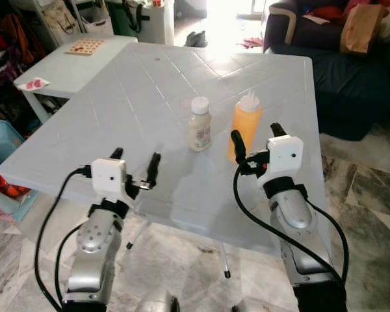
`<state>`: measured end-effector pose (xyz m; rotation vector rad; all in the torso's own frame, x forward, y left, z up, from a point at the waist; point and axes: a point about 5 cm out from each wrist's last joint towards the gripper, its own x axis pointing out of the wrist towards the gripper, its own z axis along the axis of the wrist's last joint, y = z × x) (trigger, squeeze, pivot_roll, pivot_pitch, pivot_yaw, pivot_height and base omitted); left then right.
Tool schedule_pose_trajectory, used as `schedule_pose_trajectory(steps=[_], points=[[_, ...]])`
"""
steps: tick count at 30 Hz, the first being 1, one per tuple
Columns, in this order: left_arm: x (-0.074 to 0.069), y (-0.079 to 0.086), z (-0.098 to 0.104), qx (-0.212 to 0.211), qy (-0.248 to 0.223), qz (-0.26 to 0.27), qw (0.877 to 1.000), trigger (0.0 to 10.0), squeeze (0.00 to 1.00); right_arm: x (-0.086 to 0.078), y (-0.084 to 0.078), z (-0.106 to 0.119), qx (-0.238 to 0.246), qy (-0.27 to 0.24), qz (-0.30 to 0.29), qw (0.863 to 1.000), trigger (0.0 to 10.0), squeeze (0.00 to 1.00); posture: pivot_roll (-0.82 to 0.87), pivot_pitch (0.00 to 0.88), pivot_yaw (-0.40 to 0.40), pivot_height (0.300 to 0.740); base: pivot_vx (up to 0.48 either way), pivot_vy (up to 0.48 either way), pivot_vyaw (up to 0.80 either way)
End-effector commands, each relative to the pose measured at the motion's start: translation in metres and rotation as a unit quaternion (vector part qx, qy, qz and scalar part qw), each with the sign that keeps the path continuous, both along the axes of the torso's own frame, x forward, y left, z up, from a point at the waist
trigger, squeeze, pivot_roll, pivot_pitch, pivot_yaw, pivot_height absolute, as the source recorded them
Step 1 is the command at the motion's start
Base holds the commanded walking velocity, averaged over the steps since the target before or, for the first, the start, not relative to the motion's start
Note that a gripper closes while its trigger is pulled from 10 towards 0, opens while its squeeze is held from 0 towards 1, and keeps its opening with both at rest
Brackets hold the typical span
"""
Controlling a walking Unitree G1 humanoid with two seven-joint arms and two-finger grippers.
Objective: Restocking fridge
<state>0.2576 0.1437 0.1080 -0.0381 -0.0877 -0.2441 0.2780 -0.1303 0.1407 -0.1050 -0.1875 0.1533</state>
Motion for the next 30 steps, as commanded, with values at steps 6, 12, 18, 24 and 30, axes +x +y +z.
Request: schedule_pose_trajectory(steps=[6, 12, 18, 24, 30], points=[[0.000, 0.002, 0.002, 0.005, -0.004, 0.000, 1.000, 10.0, 0.00, 0.003, 0.001, 0.008, 0.015, -0.014, 0.006, 1.000, 10.0, 1.00, 0.05, 0.058, 0.041, 0.740, 0.000, 0.000, 0.00], [0.002, 0.006, 0.007, 0.008, -0.010, 0.003, 1.000, 10.0, 0.00, 0.014, -0.003, 0.013, 0.008, -0.016, -0.008, 1.000, 10.0, 0.00, 0.06, 0.089, 0.044, 0.740, 0.000, 0.000, 0.00], [-0.004, 0.006, 0.004, 0.014, -0.002, -0.001, 1.000, 10.0, 0.00, 0.031, 0.004, 0.025, 0.010, -0.021, 0.007, 1.000, 10.0, 0.00, 0.07, 0.112, 0.045, 0.740, 0.000, 0.000, 0.00], [-0.007, 0.006, 0.003, 0.013, 0.001, -0.001, 1.000, 10.0, 0.00, 0.035, 0.008, 0.028, 0.006, -0.019, 0.015, 1.000, 10.0, 0.00, 0.08, 0.118, 0.044, 0.740, 0.000, 0.000, 0.00], [-0.009, 0.007, 0.004, 0.017, 0.003, 0.000, 1.000, 10.0, 0.00, 0.042, 0.011, 0.024, 0.005, -0.002, 0.025, 1.000, 10.0, 0.00, 0.09, 0.131, 0.046, 0.740, 0.000, 0.000, 0.00]])
